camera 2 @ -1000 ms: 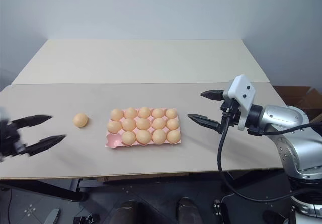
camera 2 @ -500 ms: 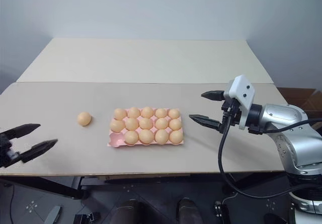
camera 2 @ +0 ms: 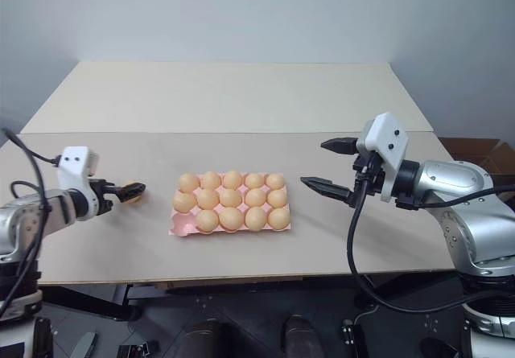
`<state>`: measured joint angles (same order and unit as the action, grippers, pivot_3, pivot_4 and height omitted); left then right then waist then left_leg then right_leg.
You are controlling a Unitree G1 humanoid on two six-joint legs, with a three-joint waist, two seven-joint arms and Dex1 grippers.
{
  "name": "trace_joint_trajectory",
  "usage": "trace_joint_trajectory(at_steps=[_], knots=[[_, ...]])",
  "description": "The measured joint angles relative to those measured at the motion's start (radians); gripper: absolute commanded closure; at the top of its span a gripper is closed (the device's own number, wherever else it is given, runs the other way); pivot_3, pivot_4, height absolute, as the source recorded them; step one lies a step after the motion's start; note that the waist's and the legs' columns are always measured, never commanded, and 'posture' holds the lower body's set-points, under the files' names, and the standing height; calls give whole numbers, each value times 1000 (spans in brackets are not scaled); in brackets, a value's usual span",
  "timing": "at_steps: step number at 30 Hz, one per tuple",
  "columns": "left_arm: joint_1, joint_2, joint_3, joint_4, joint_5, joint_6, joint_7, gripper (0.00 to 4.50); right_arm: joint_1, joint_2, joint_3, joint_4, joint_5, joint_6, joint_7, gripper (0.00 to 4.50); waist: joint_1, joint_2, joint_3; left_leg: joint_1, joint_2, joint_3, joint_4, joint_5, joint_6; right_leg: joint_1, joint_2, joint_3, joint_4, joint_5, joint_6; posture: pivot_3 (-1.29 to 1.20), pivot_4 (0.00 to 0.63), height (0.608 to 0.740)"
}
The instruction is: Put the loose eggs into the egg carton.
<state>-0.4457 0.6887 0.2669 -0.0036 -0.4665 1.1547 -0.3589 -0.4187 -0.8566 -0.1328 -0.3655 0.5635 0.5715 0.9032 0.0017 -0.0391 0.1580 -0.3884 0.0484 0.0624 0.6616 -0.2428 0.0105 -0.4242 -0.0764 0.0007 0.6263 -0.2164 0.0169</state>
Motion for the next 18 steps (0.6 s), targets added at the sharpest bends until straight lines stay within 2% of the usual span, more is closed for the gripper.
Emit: trace_joint_trajectory(at_steps=[2, 8, 11, 13, 16, 18], knots=[[-25, -24, -23, 27, 15, 1, 13, 631, 0, 0, 0, -4, 0, 3, -5, 0, 1, 0, 0, 0, 0, 0, 0, 0, 0, 0, 0, 0, 0, 0, 0, 0, 150, 740], [-64, -39, -28, 71, 36, 1, 27, 2548, 13, 0, -18, -30, 9, 22, -41, 0, 1, 0, 0, -1, 0, 0, 0, 0, 0, 0, 0, 0, 0, 0, 0, 0, 150, 740], [-57, -20, -29, 58, 34, 0, -1, 2723, 28, 0, -29, -42, 11, 27, -43, 0, 1, 0, 0, -1, 0, 0, 0, 0, 0, 0, 0, 0, 0, 0, 0, 0, 150, 740], [-15, 47, -43, 3, 29, -28, -73, 2723, 41, 0, -39, -50, 11, 31, -51, 0, -5, 0, 0, -1, 0, 0, 0, 0, 0, -1, 0, 0, 0, 0, 0, 0, 150, 740], [97, 191, -47, -100, 24, -227, -303, 2723, 46, 0, -47, -58, 12, 39, -64, 0, -13, 0, 0, -1, 1, 1, 0, 0, 0, -2, -1, 1, 0, -1, -1, 0, 150, 740], [146, 234, -26, -141, -11, -378, -486, 2723, 54, 0, -52, -60, 12, 41, -69, 0, -11, 0, 0, 0, 1, 2, 0, 0, 0, -1, -1, 0, 0, -1, -3, 0, 150, 740]])
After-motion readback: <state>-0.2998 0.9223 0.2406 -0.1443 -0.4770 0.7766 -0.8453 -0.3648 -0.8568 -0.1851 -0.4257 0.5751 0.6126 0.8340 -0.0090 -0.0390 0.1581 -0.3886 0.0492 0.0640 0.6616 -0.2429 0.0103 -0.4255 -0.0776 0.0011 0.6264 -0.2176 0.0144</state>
